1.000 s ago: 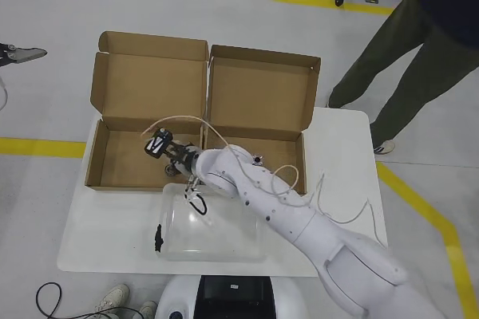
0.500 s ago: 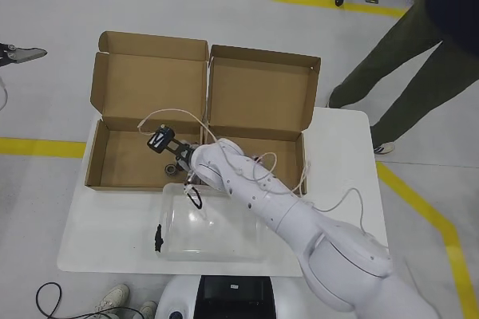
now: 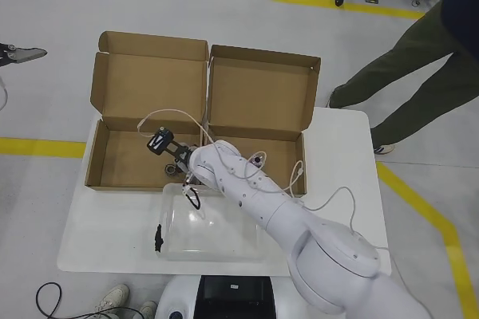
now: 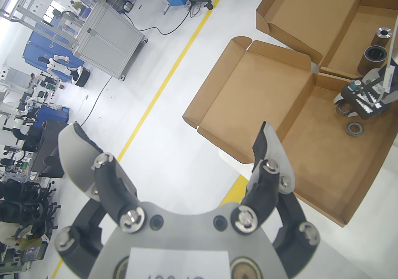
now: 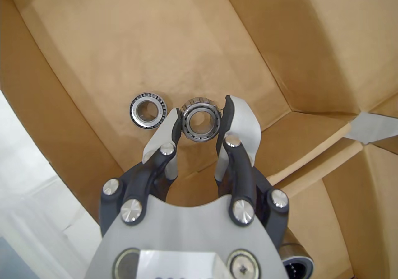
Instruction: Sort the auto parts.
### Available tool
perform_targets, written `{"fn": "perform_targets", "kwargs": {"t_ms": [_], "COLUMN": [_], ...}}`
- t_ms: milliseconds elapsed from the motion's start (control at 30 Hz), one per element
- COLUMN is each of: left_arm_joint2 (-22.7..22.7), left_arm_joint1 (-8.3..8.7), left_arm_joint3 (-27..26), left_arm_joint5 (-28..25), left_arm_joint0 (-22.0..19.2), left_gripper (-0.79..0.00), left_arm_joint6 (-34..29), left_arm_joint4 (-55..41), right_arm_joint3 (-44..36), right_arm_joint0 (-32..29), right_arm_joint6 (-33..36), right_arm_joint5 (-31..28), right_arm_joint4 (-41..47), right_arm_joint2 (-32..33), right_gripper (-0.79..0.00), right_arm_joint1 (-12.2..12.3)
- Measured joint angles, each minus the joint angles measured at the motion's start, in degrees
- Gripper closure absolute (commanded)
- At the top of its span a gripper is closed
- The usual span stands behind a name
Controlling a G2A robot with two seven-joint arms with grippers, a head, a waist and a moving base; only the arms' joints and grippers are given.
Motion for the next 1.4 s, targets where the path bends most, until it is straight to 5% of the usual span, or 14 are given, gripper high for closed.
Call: {"fn": "perform_targets", "kwargs": {"t_ms": [433, 733, 1033, 1267, 1400], "left_arm_joint2": [0.0, 0.0, 0.0, 0.0, 0.0], "left_arm_joint1": [0.0, 0.0, 0.0, 0.0, 0.0], "left_arm_joint3": [0.0, 0.0, 0.0, 0.0, 0.0], "left_arm_joint5": [0.0, 0.0, 0.0, 0.0, 0.0], "left_arm_joint0": [0.0, 0.0, 0.0, 0.0, 0.0], "left_gripper": [-0.785, -0.785, -0.785, -0.785, -0.785], "left_arm_joint6": [0.0, 0.0, 0.0, 0.0, 0.0], "left_arm_joint4": [0.0, 0.0, 0.0, 0.0, 0.0], "right_arm_joint3": [-0.57, -6.67, -19.26, -36.31, -44.84], "right_arm_joint0": [0.75, -0.88, -6.72, -17.69, -24.42], "right_arm_joint6": [-6.05, -11.62, -16.89, -15.18, -13.55], "right_arm_joint5": [-3.86, -8.61, -16.89, -20.47, -22.26], "right_arm_joint4": [-0.57, -2.59, -5.41, -9.89, -13.03], "right_arm_joint2": [1.06, 3.34, 9.74, 17.67, 21.9], "right_gripper": [-0.542, -0.545, -0.536, -0.517, -0.57], "right_arm_joint1": [-0.07, 2.13, 8.12, 14.23, 16.99]}}
